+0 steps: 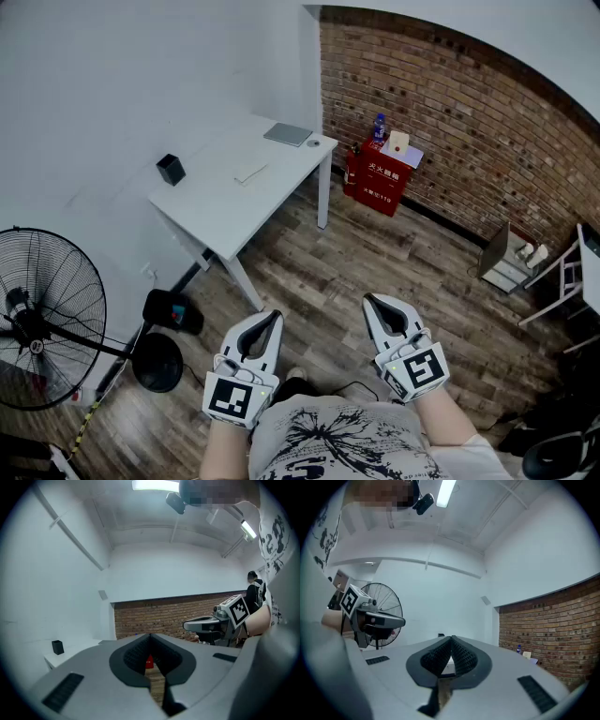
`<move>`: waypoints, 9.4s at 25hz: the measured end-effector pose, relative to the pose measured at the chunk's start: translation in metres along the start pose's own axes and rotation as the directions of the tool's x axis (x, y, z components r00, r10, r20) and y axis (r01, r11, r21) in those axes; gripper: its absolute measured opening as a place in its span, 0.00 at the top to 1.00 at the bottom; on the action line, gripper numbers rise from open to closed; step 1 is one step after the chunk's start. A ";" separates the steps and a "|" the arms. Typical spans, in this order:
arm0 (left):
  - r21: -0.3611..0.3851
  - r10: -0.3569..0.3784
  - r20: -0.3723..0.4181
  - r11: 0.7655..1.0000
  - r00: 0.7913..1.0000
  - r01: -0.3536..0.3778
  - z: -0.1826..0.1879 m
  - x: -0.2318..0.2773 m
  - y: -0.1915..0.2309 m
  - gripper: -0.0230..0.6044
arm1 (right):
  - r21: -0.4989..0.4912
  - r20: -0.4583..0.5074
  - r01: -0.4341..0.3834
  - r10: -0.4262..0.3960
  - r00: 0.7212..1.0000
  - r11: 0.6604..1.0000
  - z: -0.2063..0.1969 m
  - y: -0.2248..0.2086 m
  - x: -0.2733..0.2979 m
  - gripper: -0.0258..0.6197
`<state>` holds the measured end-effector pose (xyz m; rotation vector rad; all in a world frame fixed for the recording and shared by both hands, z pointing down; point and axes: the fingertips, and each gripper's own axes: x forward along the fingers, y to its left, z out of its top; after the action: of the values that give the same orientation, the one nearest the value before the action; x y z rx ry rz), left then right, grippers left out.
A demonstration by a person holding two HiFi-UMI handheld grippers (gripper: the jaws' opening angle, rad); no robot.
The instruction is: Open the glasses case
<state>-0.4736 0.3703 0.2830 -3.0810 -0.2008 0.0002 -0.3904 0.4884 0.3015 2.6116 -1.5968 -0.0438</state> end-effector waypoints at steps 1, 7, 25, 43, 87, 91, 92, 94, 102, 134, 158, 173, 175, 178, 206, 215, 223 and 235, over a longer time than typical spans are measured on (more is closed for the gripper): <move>0.011 0.001 -0.022 1.000 1.000 -0.001 -0.004 -0.002 0.000 0.94 | -0.001 -0.001 0.000 0.000 1.000 1.000 0.000 0.001 -0.001 0.94; 0.005 0.005 -0.003 1.000 1.000 -0.005 -0.001 0.002 -0.006 0.94 | 0.004 -0.003 0.005 -0.005 1.000 1.000 -0.001 -0.004 -0.006 0.94; 0.011 0.005 -0.110 1.000 0.994 -0.004 -0.031 0.044 0.016 0.94 | 0.044 0.002 -0.004 0.004 1.000 0.999 -0.019 -0.042 0.046 0.04; -0.040 0.024 -0.037 0.999 0.999 -0.026 -0.027 0.246 0.265 0.94 | 0.065 -0.062 -0.035 0.039 0.997 0.997 -0.022 -0.147 0.357 0.09; -0.107 0.619 -0.443 0.681 0.648 -0.724 -0.199 0.481 0.553 0.94 | 0.069 -0.598 -0.869 0.718 0.357 0.489 -0.221 -0.222 0.842 0.09; -0.129 0.619 -0.494 0.642 0.611 -0.756 -0.237 0.487 0.555 0.94 | 0.053 -0.675 -0.922 0.694 0.251 0.384 -0.257 -0.209 0.844 0.14; -0.137 0.615 -0.504 0.636 0.606 -0.760 -0.245 0.489 0.556 0.94 | 0.049 -0.691 -0.933 0.687 0.225 0.355 -0.265 -0.206 0.843 0.16; -0.154 0.606 -0.523 0.624 0.599 -0.766 -0.261 0.493 0.556 0.94 | 0.047 -0.718 -0.951 0.672 0.181 0.306 -0.281 -0.202 0.843 0.20; -0.199 0.516 -0.668 0.570 0.536 -0.797 -0.338 0.494 0.556 0.94 | -0.041 -0.808 -0.995 0.583 0.089 0.094 -0.318 -0.192 0.841 0.27; -0.340 0.440 -0.723 0.445 0.533 -0.829 -0.375 0.507 0.566 0.94 | -0.077 -0.858 -0.989 0.514 0.001 -0.126 -0.303 -0.175 0.837 0.62; -0.355 0.438 -0.723 0.427 0.534 -0.832 -0.376 0.507 0.568 0.94 | -0.234 -0.795 -0.972 0.570 0.208 0.028 -0.295 -0.153 0.913 0.85; -0.342 0.416 -0.739 0.447 0.530 -0.827 -0.375 0.507 0.572 0.94 | -0.183 -0.761 -0.977 0.613 0.211 0.109 -0.290 -0.151 0.921 0.80; -0.331 0.414 -0.743 0.455 0.526 -0.827 -0.373 0.506 0.572 0.94 | -0.183 -0.748 -0.973 0.623 0.230 0.140 -0.281 -0.151 0.922 0.79; -0.322 0.435 -0.732 0.458 0.524 -0.829 -0.365 0.504 0.576 0.94 | -0.167 -0.716 -0.964 0.646 0.264 0.209 -0.263 -0.153 0.924 0.77; -0.044 0.741 -0.214 0.644 0.637 -0.764 -0.069 0.453 0.586 0.94 | -0.030 -0.150 -0.774 0.763 0.629 0.632 -0.061 -0.231 0.846 0.94; 0.026 0.721 -0.138 0.688 0.679 -0.725 -0.037 0.442 0.563 0.94 | -0.065 -0.060 -0.743 0.740 0.670 0.667 -0.036 -0.243 0.822 0.94; 0.019 0.718 -0.129 0.692 0.684 -0.722 -0.036 0.446 0.562 0.94 | -0.074 -0.038 -0.741 0.741 0.671 0.667 -0.029 -0.241 0.819 0.94; 0.010 0.718 -0.153 0.689 0.679 -0.725 -0.047 0.454 0.572 0.94 | -0.049 -0.033 -0.762 0.761 0.647 0.646 -0.034 -0.240 0.827 0.94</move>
<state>0.0510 -0.1392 0.3008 -2.9463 1.0505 -0.1977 0.2020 -0.1365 0.3300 1.6649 -2.4977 -0.0219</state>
